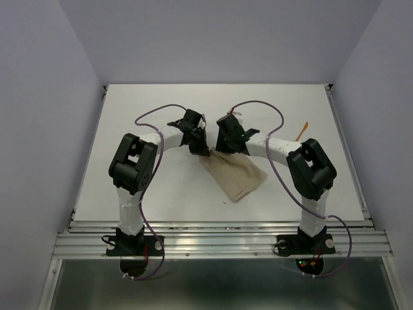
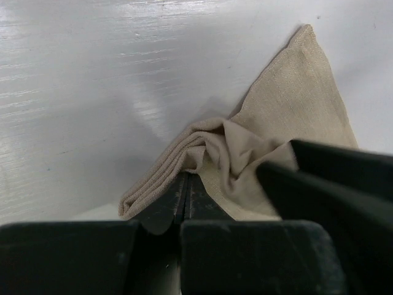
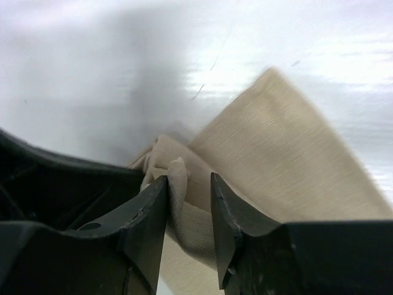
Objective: Fold the napkin into a case and place the utensils inside
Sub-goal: Pick up the 2/3-rectangle-folded napkin at the center of the board.
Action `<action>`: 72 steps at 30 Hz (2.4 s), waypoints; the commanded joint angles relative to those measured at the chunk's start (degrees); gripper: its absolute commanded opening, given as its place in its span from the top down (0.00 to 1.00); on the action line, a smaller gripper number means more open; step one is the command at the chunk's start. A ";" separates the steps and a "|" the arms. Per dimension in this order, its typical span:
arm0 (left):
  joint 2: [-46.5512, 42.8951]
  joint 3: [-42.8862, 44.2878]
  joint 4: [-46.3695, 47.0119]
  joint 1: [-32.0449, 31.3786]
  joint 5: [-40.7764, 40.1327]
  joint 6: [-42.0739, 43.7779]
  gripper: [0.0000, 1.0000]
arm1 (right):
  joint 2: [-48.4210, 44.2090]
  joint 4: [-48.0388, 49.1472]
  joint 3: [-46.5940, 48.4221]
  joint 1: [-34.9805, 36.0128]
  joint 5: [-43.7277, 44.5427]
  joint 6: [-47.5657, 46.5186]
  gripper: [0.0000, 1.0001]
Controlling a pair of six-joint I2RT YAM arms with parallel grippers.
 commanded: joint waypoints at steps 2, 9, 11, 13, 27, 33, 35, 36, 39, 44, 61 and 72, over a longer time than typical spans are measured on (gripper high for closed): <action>1.36 -2.65 -3.86 -0.14 -1.46 1.79 1.00 | -4.82 -0.51 0.83 -6.48 -0.42 -4.17 0.55; 1.71 -2.03 -4.03 -0.14 -1.28 1.97 1.00 | -1.23 -4.89 5.13 -11.25 -7.54 -13.04 0.50; 1.80 -1.86 -4.12 -0.14 -1.28 2.05 1.00 | 0.09 -5.77 6.01 -11.86 -8.24 -15.59 0.49; 1.71 -1.77 -4.12 -0.14 -1.28 2.05 1.00 | 0.71 -6.13 6.63 -12.65 -9.03 -16.47 0.49; 1.80 -1.50 -4.82 0.04 -1.46 2.32 1.00 | 5.01 -7.89 5.67 -14.41 -24.41 -24.12 0.37; 1.71 -1.33 -5.18 0.04 -1.63 2.32 1.00 | 6.07 -7.71 5.49 -14.41 -28.37 -25.79 0.50; 1.80 -1.41 -5.18 0.04 -1.72 2.32 1.00 | 5.37 -7.54 5.05 -14.41 -29.07 -26.14 0.52; 1.80 -1.33 -5.18 0.04 -1.72 2.32 1.00 | 5.20 -7.45 4.88 -14.41 -29.34 -26.23 0.54; 1.89 -1.33 -5.18 0.04 -1.63 2.32 1.00 | 4.84 -7.71 4.61 -14.41 -30.13 -26.84 0.56; 1.80 -1.15 -5.26 0.04 -1.63 2.32 1.00 | 5.46 -9.55 5.22 -12.49 -27.69 -27.99 0.50; 1.54 -1.50 -5.26 0.04 -1.63 2.32 1.00 | 0.89 -7.54 4.70 -7.74 -13.43 -21.05 0.99; 1.63 -1.68 -5.09 0.04 -1.46 2.32 1.00 | -2.72 -7.19 3.03 -2.73 -5.88 -17.09 0.99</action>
